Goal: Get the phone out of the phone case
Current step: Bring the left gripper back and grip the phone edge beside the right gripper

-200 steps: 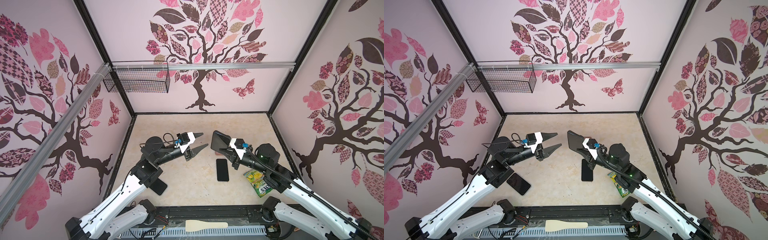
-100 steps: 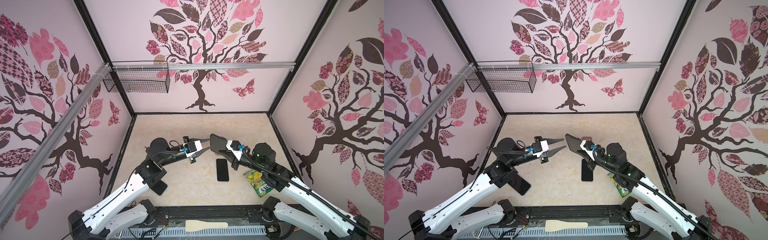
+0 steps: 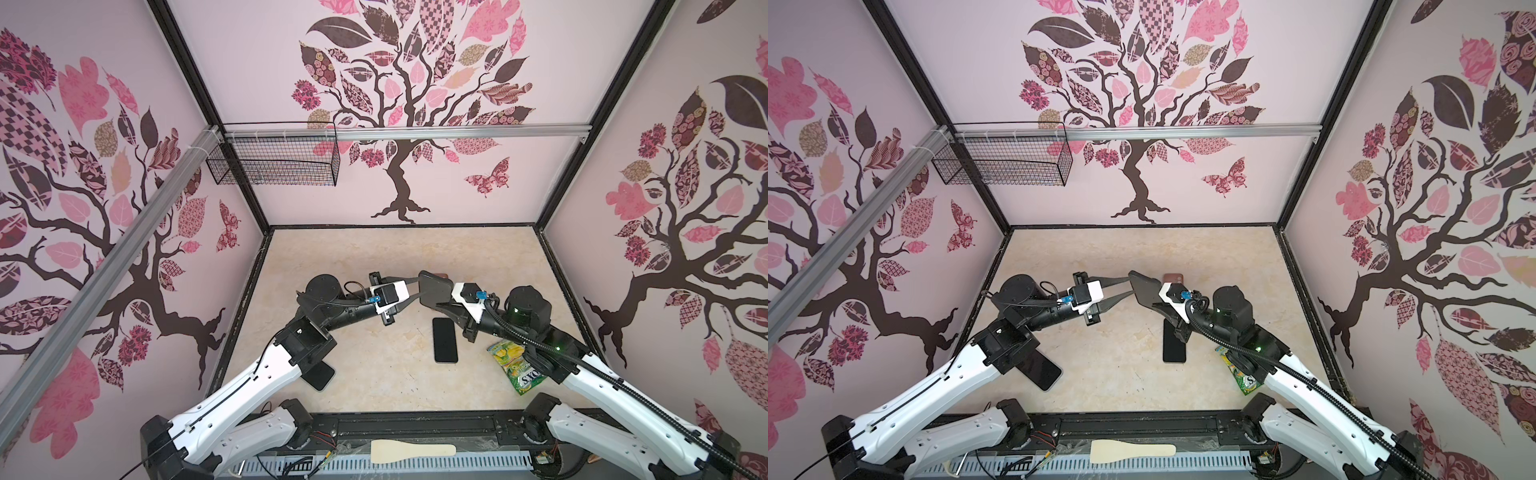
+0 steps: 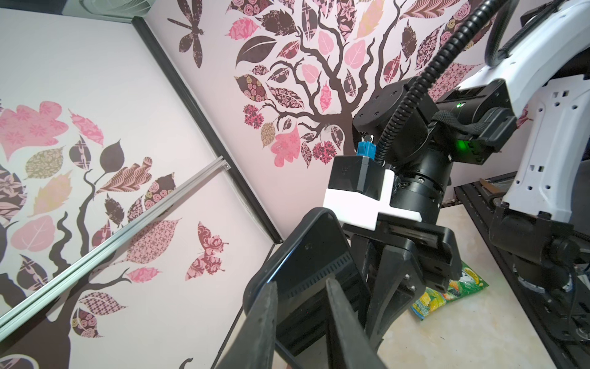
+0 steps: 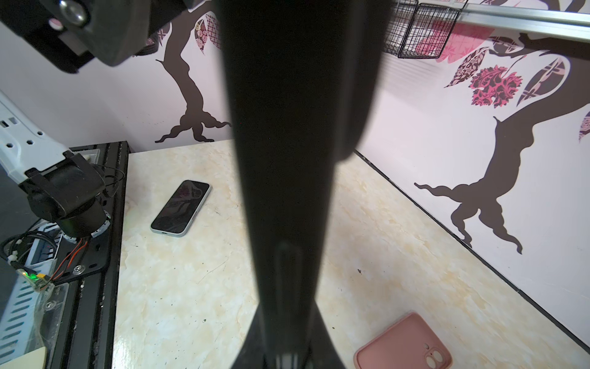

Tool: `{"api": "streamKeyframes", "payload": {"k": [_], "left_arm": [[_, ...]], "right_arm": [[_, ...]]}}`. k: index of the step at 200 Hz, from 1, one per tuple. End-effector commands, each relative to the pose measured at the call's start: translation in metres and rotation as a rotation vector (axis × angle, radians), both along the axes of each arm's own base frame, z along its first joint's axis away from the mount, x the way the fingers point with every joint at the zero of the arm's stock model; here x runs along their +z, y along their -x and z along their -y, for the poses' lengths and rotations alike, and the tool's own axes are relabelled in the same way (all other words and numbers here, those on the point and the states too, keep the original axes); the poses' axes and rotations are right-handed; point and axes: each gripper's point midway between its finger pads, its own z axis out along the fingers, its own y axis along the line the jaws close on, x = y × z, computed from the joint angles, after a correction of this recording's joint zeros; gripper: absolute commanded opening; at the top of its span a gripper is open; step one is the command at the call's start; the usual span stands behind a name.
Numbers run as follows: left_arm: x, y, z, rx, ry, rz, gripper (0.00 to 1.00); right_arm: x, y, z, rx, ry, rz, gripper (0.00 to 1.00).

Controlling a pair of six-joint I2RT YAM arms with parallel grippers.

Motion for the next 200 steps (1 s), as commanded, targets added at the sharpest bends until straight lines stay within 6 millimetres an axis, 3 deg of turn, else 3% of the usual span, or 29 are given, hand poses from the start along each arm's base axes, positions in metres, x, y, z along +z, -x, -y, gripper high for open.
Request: {"api": "streamKeyframes", "payload": {"k": [1, 128, 200], "left_arm": [[0.016, 0.0, -0.005, 0.035, 0.036, 0.046, 0.32], [0.012, -0.003, -0.002, 0.033, 0.015, 0.044, 0.29], [-0.006, -0.009, 0.004, 0.037, -0.031, 0.02, 0.29]], "right_arm": [[0.047, 0.003, 0.004, -0.009, -0.105, 0.107, 0.0], [0.044, 0.01, -0.007, 0.071, -0.086, 0.077, 0.0], [0.047, 0.017, -0.01, 0.115, -0.094, 0.088, 0.0]]}}
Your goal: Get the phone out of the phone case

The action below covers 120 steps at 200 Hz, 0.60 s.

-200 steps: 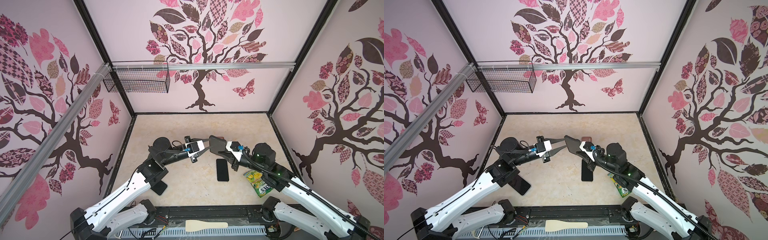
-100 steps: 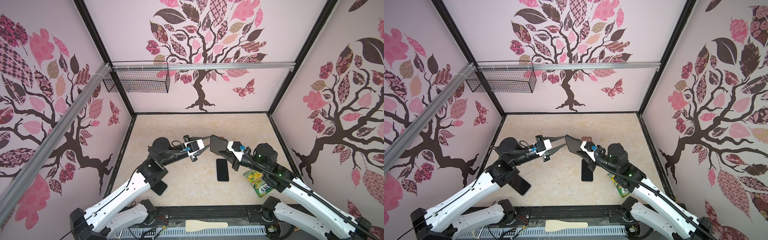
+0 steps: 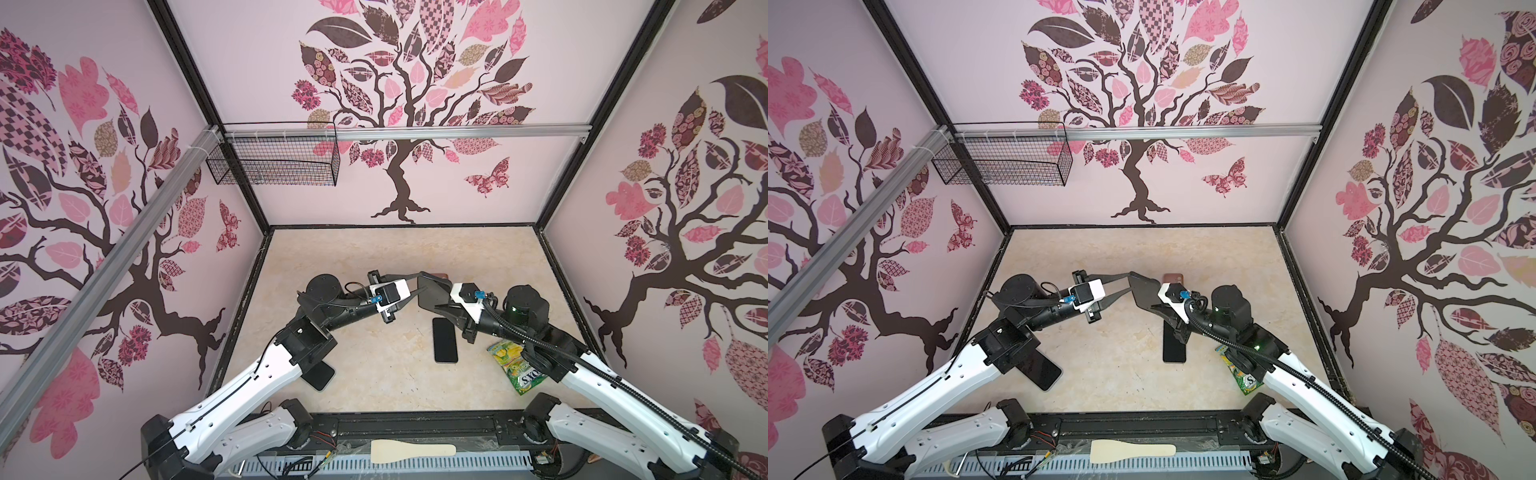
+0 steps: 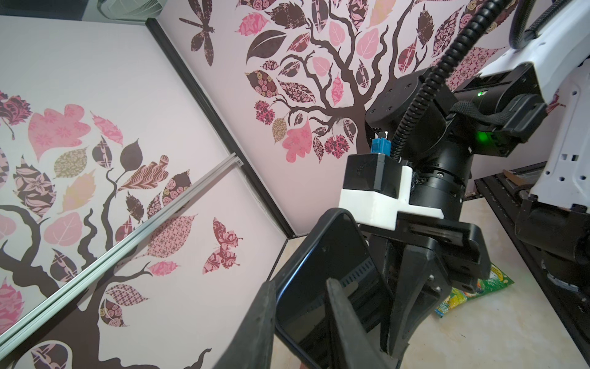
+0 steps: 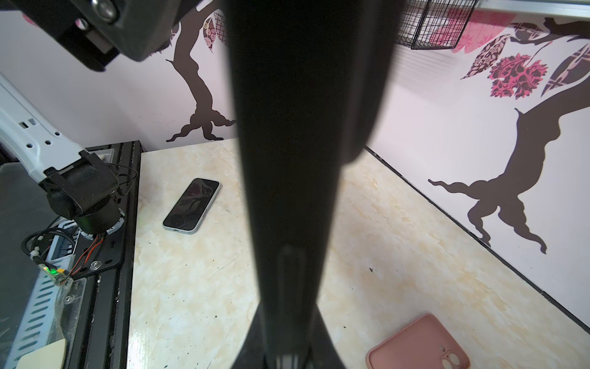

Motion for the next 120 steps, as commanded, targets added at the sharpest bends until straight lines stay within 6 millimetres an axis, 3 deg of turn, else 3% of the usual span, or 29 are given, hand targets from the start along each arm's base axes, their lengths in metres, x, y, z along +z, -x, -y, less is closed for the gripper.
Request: {"api": "streamKeyframes", "payload": {"k": [1, 120], "left_arm": [[-0.005, -0.002, 0.004, -0.006, -0.021, -0.011, 0.29], [-0.046, -0.011, 0.013, 0.014, -0.154, -0.038, 0.29]], "right_arm": [[0.052, 0.013, -0.005, 0.078, -0.096, 0.124, 0.0], [0.057, 0.033, -0.006, 0.168, -0.124, 0.208, 0.0]]}}
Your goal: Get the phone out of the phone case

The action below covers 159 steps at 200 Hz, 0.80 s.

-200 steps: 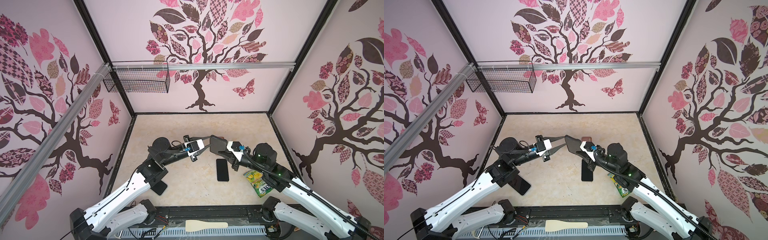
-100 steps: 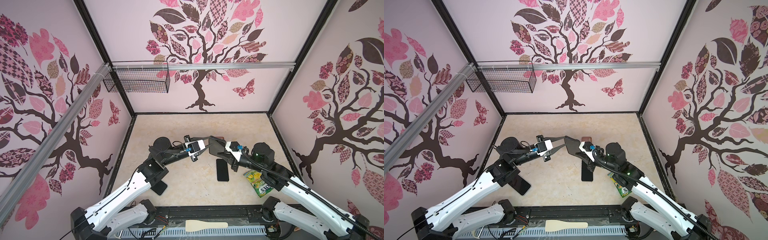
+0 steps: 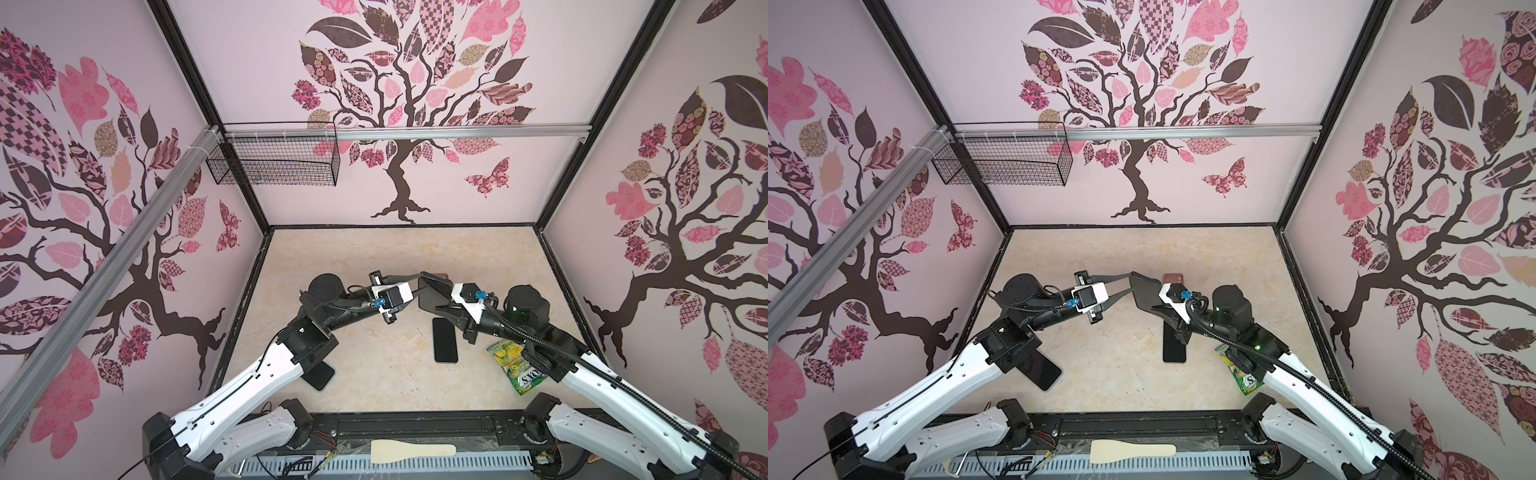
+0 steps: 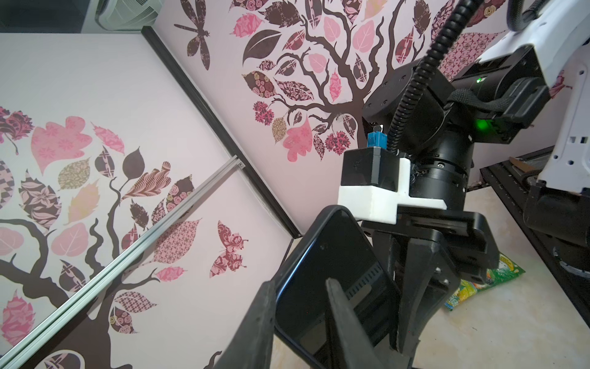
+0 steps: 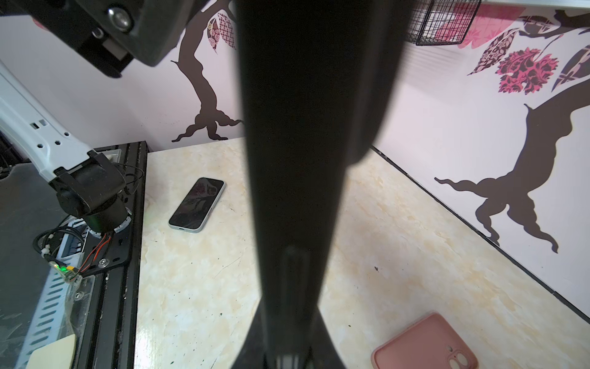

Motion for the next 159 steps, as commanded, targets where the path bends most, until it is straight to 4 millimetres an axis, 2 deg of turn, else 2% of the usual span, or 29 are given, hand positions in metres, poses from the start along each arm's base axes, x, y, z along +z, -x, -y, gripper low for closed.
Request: {"api": "streamKeyframes", "payload": {"k": [1, 107, 159], "left_arm": [[-0.039, -0.009, 0.009, 0.015, -0.116, -0.084, 0.29], [-0.063, -0.014, 0.017, 0.022, -0.179, -0.105, 0.29], [-0.07, -0.01, 0.019, 0.005, -0.185, -0.123, 0.27]], "right_arm": [[0.06, 0.03, -0.007, 0.152, -0.122, 0.221, 0.0], [0.067, 0.044, -0.005, 0.202, -0.144, 0.313, 0.0], [0.073, 0.041, -0.002, 0.17, -0.161, 0.323, 0.0]]}}
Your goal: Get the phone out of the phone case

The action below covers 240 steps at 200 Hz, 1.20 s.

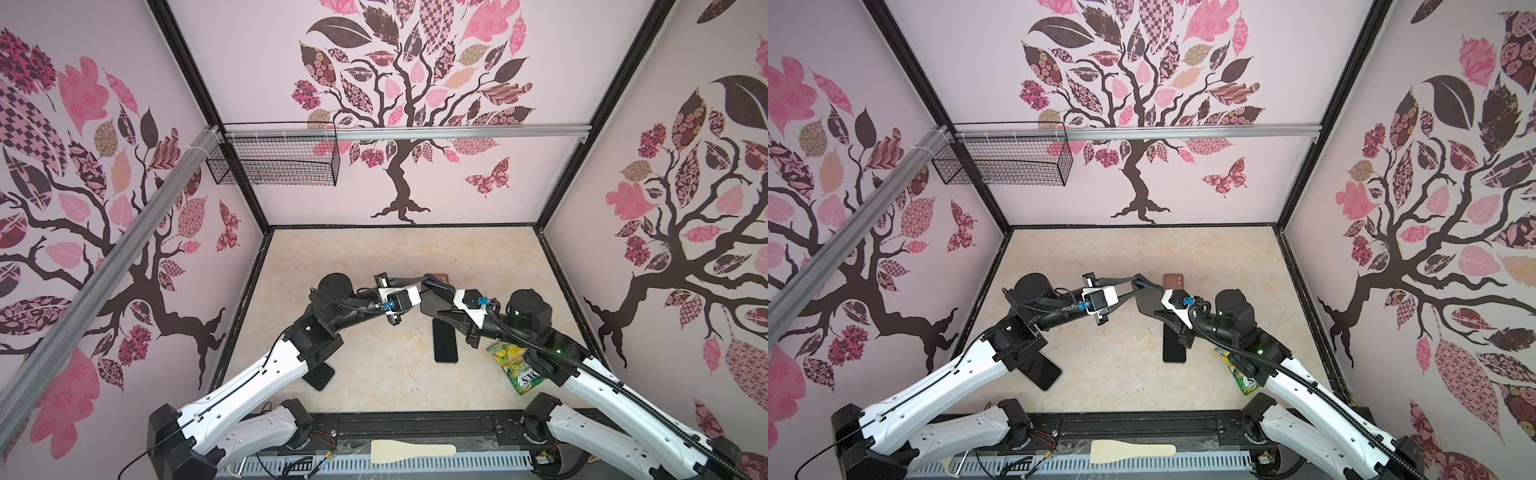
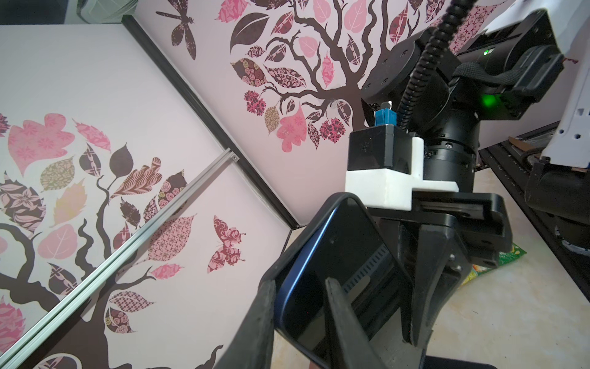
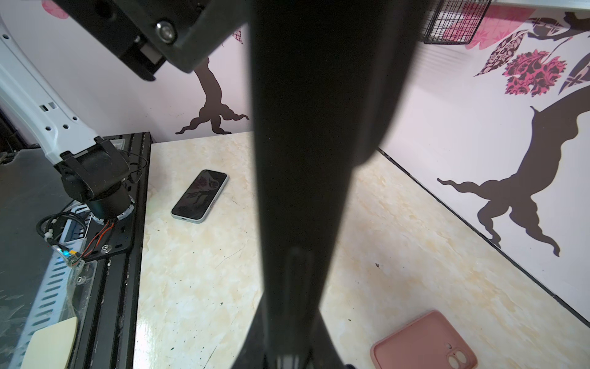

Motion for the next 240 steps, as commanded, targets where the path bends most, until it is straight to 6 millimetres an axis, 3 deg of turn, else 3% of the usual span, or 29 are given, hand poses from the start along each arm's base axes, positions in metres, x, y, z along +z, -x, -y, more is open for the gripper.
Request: {"api": "streamKeyframes", "payload": {"k": [1, 94, 132, 175, 240], "left_arm": [[-0.054, -0.006, 0.007, 0.004, -0.133, -0.132, 0.27], [-0.048, 0.051, 0.013, -0.305, -0.065, -0.382, 0.21], [-0.055, 0.07, 0.016, -0.431, -0.075, -0.479, 0.2], [-0.076, 0.071, 0.02, -0.451, -0.129, -0.555, 0.25], [-0.091, 0.077, 0.021, -0.494, -0.139, -0.606, 0.25]], "right_arm": [[0.079, 0.033, -0.006, 0.148, -0.173, 0.292, 0.0], [0.113, 0.048, 0.003, 0.167, -0.266, 0.359, 0.0], [0.127, 0.059, 0.005, 0.201, -0.29, 0.381, 0.0], [0.134, 0.064, 0.006, 0.214, -0.303, 0.392, 0.0], [0.155, 0.076, 0.012, 0.246, -0.383, 0.413, 0.0]]}}
